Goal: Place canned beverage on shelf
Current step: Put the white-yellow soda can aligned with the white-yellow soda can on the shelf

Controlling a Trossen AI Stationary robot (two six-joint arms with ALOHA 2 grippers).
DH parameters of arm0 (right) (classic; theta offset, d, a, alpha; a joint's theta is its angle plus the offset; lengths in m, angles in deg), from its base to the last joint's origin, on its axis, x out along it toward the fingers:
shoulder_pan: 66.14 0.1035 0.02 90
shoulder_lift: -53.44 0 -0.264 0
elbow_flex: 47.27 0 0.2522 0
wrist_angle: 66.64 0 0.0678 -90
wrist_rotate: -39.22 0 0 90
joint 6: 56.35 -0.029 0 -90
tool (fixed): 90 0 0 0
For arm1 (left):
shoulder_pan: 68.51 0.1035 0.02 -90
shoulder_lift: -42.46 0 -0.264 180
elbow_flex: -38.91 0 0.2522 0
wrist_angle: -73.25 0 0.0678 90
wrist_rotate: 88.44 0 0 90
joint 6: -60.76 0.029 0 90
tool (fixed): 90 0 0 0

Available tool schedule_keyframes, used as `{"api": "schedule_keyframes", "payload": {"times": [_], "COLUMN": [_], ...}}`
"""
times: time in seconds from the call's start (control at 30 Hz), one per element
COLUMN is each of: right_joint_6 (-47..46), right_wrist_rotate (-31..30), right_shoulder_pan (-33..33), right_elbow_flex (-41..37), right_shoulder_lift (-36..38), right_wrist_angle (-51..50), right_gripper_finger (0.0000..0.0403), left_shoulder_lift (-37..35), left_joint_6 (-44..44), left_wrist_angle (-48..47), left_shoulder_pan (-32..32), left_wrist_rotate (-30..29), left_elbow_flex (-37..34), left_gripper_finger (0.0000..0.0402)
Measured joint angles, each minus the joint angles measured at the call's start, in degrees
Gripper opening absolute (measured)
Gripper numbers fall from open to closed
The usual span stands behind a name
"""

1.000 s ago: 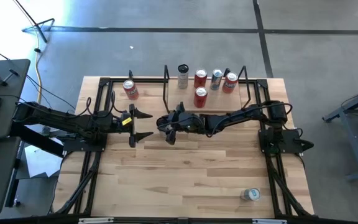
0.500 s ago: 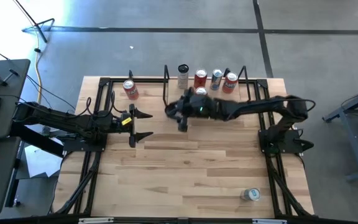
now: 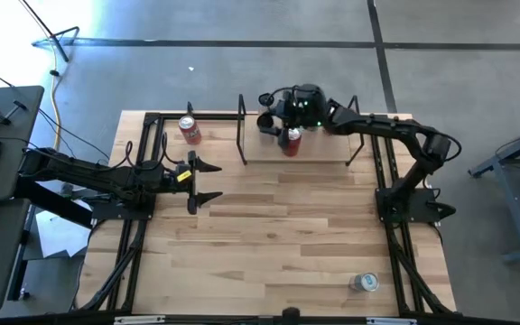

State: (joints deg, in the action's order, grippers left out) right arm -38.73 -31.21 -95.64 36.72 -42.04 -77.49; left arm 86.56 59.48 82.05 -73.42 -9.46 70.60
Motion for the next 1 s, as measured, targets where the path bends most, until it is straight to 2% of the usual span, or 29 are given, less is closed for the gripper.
{"api": "schedule_keyframes", "payload": {"times": [0.4, 1.0], "right_joint_6": [-2.31, -5.72], "right_wrist_rotate": [2.29, 1.83], "right_shoulder_pan": [-1.68, -1.18], "right_elbow_flex": [0.04, 0.04], "right_shoulder_lift": [-2.70, -2.89], "right_wrist_angle": [-0.08, -0.13], "right_gripper_finger": [0.0237, 0.0244], "left_shoulder_lift": [0.02, 0.04], "left_joint_6": [1.53, 2.93], "left_wrist_angle": [0.35, -0.37], "left_shoulder_pan": [0.00, 0.00], "left_wrist_rotate": [0.00, -0.02], "left_elbow_flex": [0.00, 0.00], "left_gripper_finger": [0.0353, 0.0353]}}
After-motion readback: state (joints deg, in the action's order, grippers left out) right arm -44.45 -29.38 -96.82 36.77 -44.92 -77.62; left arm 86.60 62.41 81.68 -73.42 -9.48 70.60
